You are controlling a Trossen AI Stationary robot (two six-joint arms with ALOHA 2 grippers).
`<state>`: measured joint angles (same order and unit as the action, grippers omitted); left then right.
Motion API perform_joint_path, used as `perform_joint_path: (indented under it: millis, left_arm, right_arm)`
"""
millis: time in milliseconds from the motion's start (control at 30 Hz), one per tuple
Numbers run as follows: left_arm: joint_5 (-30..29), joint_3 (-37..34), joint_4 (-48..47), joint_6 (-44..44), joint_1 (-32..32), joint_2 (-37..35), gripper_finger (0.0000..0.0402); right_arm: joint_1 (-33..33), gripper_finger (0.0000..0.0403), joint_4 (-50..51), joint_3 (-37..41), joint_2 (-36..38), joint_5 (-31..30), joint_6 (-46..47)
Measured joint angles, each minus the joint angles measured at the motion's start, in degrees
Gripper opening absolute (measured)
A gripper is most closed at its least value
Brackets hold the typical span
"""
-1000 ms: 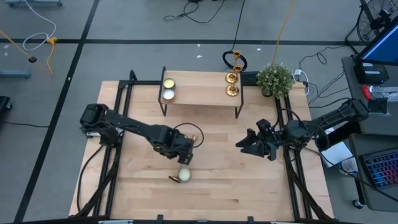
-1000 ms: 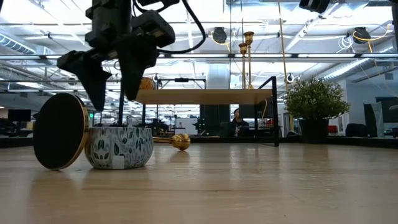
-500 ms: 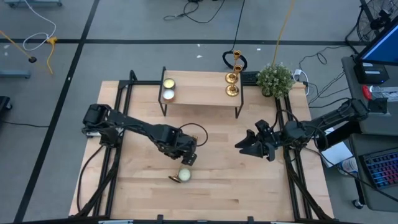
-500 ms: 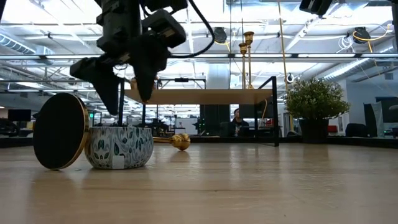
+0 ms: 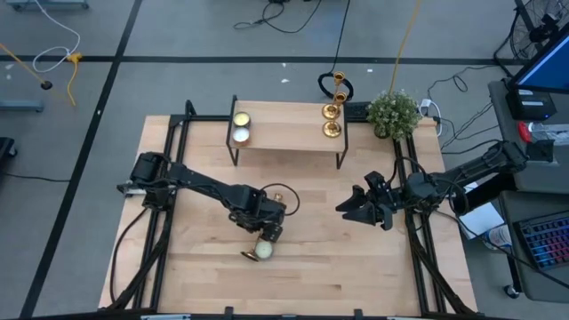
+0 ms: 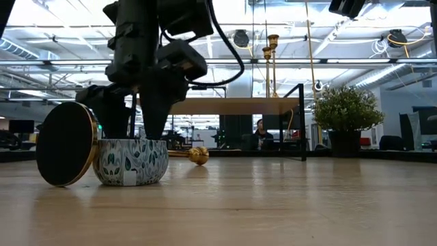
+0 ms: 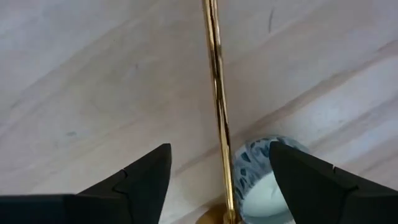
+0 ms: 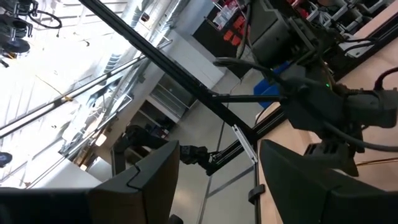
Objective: Pick & Place candle stick holders
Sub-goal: Put the candle holder aligned with the other candle holder on the shelf
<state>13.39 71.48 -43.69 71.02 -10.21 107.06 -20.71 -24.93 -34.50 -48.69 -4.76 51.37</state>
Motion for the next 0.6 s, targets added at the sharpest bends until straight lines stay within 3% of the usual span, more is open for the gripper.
perform_joint_path:
  millis: [600]
  left_arm:
    - [0.2, 0.1, 0.7, -2.3, 0.2, 2.2, 0.0017]
  right_arm:
    - [0.0, 0.0219, -0.1, 0.0, 0.0, 0.0, -0.9]
